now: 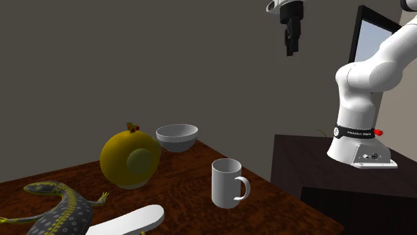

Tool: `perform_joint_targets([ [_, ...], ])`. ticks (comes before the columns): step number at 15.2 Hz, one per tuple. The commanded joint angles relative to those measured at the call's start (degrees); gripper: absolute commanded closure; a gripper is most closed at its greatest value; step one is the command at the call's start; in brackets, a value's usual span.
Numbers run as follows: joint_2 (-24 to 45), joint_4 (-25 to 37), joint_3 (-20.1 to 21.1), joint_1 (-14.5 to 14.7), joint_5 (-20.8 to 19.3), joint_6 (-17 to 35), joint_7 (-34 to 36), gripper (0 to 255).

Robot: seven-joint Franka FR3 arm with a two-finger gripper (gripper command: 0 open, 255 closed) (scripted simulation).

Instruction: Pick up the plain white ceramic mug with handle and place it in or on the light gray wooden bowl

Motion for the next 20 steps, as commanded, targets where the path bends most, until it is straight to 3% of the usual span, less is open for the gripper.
perform_joint_targets([
  [1,0.00,0.00,0.00,0.00,0.00,0.00,0.00,0],
  [12,14.93,-3.75,9.11,2.93,4.18,20.55,4.57,0],
  [20,30.72,-0.51,15.46,3.87,3.06,34.27,9.19,0],
])
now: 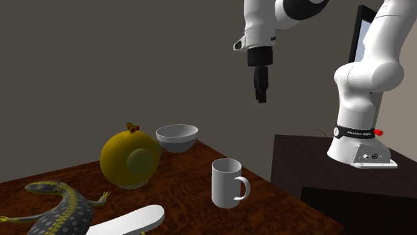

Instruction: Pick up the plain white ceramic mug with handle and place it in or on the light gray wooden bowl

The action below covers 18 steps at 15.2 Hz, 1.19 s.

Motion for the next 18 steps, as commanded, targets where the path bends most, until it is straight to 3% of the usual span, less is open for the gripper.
perform_joint_targets([
  [1,4.61,1.34,1.69,0.24,-0.89,3.58,1.71,0],
  [9,23.09,9.98,5.35,1.85,-9.33,13.29,9.75,0],
  [15,36.96,19.48,4.46,5.86,-17.44,16.85,15.98,0],
  [18,38.56,19.07,3.90,6.37,-18.29,18.76,16.55,0],
])
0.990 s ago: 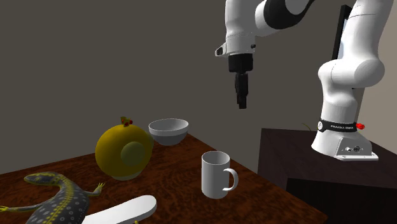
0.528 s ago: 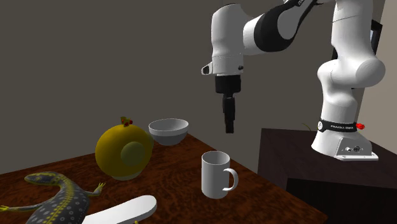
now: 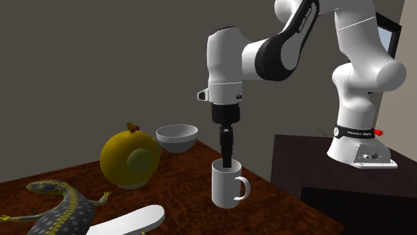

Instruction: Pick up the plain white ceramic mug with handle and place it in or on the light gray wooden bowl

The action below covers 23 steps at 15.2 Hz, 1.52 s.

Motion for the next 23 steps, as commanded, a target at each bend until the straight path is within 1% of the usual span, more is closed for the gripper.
perform_joint_targets([
  [1,1.15,-0.31,-0.32,0.33,-0.68,1.43,0.48,0],
  [5,3.18,-0.60,-0.97,0.89,-1.80,3.64,1.23,0],
  [13,3.18,-0.59,-0.97,0.89,-1.80,3.63,1.22,0],
  [14,3.18,-0.59,-0.97,0.89,-1.80,3.63,1.22,255],
  [23,3.18,-0.60,-0.97,0.89,-1.80,3.64,1.23,255],
])
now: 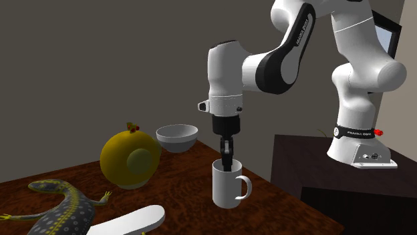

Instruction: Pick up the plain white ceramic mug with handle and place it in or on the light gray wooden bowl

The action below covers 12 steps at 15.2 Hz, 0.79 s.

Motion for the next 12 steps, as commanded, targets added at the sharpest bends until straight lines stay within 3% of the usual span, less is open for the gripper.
perform_joint_targets([
  [1,-0.61,0.02,0.20,-0.15,0.32,-0.59,-0.19,255],
  [12,-6.76,1.16,1.98,-1.54,3.69,-7.46,-2.19,255],
])
